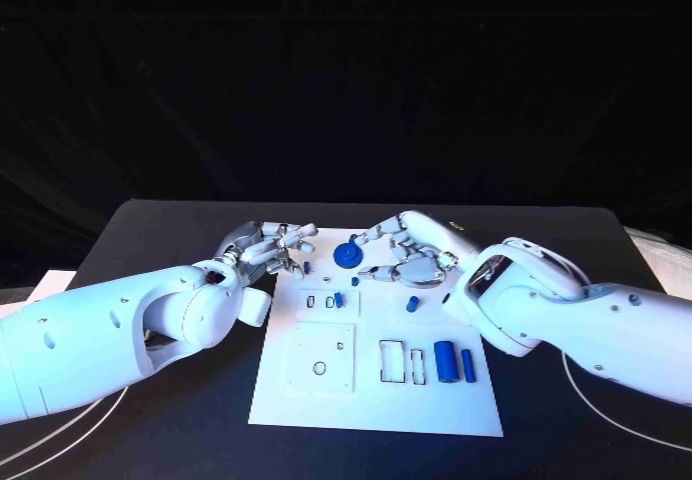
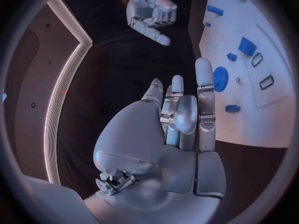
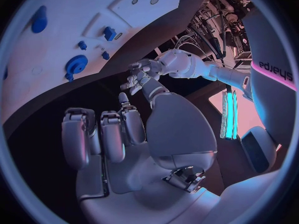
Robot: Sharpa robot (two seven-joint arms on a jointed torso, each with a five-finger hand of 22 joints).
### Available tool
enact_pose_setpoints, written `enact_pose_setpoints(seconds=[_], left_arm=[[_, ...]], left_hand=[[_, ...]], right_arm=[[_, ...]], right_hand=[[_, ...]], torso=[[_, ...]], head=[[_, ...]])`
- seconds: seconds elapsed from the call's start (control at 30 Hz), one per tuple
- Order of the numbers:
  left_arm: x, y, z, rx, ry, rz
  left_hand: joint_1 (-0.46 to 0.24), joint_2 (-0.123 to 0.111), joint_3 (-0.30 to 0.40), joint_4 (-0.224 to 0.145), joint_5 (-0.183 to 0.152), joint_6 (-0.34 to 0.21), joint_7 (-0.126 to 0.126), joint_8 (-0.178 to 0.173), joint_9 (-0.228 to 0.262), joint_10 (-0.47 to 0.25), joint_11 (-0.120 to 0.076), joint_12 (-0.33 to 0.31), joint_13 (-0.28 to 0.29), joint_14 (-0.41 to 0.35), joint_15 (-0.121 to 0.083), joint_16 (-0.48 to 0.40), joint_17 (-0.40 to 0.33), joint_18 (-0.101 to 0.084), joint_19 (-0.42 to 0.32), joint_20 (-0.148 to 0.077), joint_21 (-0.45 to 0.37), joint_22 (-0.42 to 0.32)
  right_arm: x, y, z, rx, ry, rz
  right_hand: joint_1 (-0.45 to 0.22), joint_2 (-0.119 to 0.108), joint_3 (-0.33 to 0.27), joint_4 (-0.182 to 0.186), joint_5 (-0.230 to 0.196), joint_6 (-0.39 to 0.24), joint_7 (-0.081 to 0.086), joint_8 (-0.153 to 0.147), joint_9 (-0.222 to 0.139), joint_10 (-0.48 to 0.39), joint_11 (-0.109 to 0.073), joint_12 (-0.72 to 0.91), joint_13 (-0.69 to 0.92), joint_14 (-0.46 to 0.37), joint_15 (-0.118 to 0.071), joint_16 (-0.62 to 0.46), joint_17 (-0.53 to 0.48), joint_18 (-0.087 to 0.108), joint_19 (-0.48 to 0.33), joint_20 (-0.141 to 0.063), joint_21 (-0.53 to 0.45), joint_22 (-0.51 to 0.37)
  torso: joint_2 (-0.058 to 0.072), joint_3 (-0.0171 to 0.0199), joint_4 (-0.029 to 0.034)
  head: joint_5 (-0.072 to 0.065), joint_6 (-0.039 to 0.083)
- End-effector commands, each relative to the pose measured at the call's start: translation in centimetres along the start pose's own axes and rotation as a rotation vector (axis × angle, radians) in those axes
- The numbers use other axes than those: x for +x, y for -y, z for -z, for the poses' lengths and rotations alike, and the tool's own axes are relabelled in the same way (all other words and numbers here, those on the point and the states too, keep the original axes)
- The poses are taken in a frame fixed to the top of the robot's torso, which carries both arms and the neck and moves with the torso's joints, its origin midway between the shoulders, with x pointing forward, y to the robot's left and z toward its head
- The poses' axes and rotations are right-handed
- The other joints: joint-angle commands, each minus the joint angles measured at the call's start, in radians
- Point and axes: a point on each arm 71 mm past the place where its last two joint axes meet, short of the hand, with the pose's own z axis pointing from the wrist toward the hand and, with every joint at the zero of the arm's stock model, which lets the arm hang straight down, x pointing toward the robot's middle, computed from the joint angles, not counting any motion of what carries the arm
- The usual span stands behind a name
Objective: Assemble the parts on the task board
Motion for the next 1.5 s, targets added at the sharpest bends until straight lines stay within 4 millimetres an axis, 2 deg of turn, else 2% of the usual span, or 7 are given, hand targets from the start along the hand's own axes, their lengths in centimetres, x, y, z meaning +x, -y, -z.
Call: enact_pose_setpoints(seconds=[0.03, 0.07, 0.27, 0.4, 0.5, 0.9, 1.5], left_arm=[[0.5, -0.9, 0.0, -0.256, -0.152, -0.323], [0.5, -0.7, -0.2, -0.296, -0.172, -0.391], [0.2, 0.3, -0.7, -0.455, -0.194, -0.682], [0.4, 1.1, -1.2, -0.499, -0.181, -0.768], [0.9, 1.7, -1.8, -0.519, -0.172, -0.810], [3.2, 2.2, -4.0, -0.645, -0.186, -0.944], [4.7, 1.8, -5.5, -0.728, -0.239, -1.047]], left_hand=[[-0.049, -0.004, -0.020, 0.043, 0.001, 0.010, -0.018, 0.037, 0.018, -0.010, -0.011, 0.164, 0.146, 0.074, -0.006, 0.163, 0.181, -0.028, 0.014, -0.015, 0.223, 0.250], [-0.069, -0.001, -0.029, 0.060, 0.001, 0.014, -0.016, 0.049, 0.025, -0.020, -0.014, 0.213, 0.192, 0.079, -0.008, 0.190, 0.211, -0.034, 0.016, -0.015, 0.264, 0.300], [-0.102, 0.001, -0.108, 0.149, -0.001, 0.016, -0.052, 0.197, 0.126, -0.030, -0.034, 0.759, 0.743, 0.105, -0.028, 0.291, 0.328, -0.066, 0.041, -0.027, 0.510, 0.604], [-0.110, 0.015, -0.138, 0.155, -0.001, -0.020, -0.057, 0.283, 0.205, -0.021, -0.044, 0.876, 0.870, 0.105, -0.035, 0.291, 0.328, -0.088, 0.074, -0.030, 0.600, 0.738], [-0.116, 0.015, -0.156, 0.156, 0.000, -0.042, -0.062, 0.330, 0.253, -0.017, -0.047, 0.907, 0.906, 0.105, -0.037, 0.291, 0.328, -0.106, 0.110, -0.033, 0.662, 0.839], [-0.182, 0.021, -0.211, 0.158, -0.013, -0.096, -0.069, 0.430, 0.361, -0.026, -0.056, 0.916, 0.920, 0.105, -0.043, 0.291, 0.328, -0.118, 0.129, -0.039, 0.697, 0.901], [-0.199, 0.025, -0.231, 0.157, -0.015, -0.118, -0.075, 0.479, 0.414, -0.019, -0.062, 0.930, 0.936, 0.105, -0.048, 0.291, 0.328, -0.122, 0.136, -0.043, 0.707, 0.920]], right_arm=[[-1.9, 0.8, 0.9, 0.032, -0.004, -0.142], [-2.6, 1.2, 1.3, 0.055, 0.010, -0.158], [-5.7, 3.6, 3.0, 0.155, 0.082, -0.195], [-6.6, 4.5, 3.5, 0.194, 0.103, -0.195], [-7.0, 5.1, 3.8, 0.218, 0.112, -0.193], [-7.4, 6.0, 3.8, 0.250, 0.133, -0.184], [-7.3, 6.2, 3.5, 0.264, 0.124, -0.178]], right_hand=[[0.017, 0.006, -0.008, 0.001, 0.011, 0.011, -0.004, 0.006, 0.001, -0.004, -0.003, 0.000, 0.114, 0.089, 0.006, -0.005, 0.207, -0.003, -0.004, 0.005, -0.004, 0.024], [0.020, 0.009, -0.009, 0.000, 0.014, 0.013, -0.004, 0.007, 0.002, -0.003, -0.003, 0.002, 0.116, 0.090, 0.005, -0.005, 0.208, -0.003, -0.004, 0.004, -0.003, 0.025], [0.026, 0.015, -0.010, -0.001, 0.021, 0.017, -0.005, 0.007, 0.002, -0.001, -0.004, 0.004, 0.116, 0.090, 0.004, -0.005, 0.208, -0.004, -0.003, 0.004, -0.003, 0.026], [0.027, 0.016, -0.010, 0.000, 0.022, 0.018, -0.005, 0.007, 0.002, -0.001, -0.004, 0.004, 0.116, 0.089, 0.004, -0.005, 0.206, -0.003, -0.004, 0.004, -0.003, 0.025], [0.027, 0.017, -0.011, 0.000, 0.023, 0.019, -0.005, 0.008, 0.002, -0.002, -0.004, 0.002, 0.115, 0.088, 0.004, -0.007, 0.203, -0.003, -0.005, 0.003, -0.005, 0.022], [0.030, 0.021, -0.018, 0.001, 0.041, 0.027, -0.007, 0.009, 0.003, 0.000, -0.006, 0.003, 0.115, 0.088, 0.003, -0.008, 0.202, -0.003, -0.005, 0.002, -0.005, 0.022], [0.029, 0.022, -0.020, 0.002, 0.046, 0.028, -0.007, 0.009, 0.003, -0.001, -0.006, 0.002, 0.115, 0.088, 0.002, -0.009, 0.200, -0.003, -0.005, 0.001, -0.005, 0.021]], torso=[[-0.014, 0.0035, -0.0086], [-0.017, 0.0045, -0.0090], [-0.030, 0.0091, -0.0132], [-0.033, 0.0103, -0.0143], [-0.036, 0.0110, -0.0156], [-0.034, 0.0101, -0.0154], [-0.033, 0.0105, -0.0159]], head=[[0.003, -0.004], [0.004, -0.005], [0.013, -0.016], [0.014, -0.021], [0.016, -0.025], [0.021, -0.033], [0.025, -0.045]])
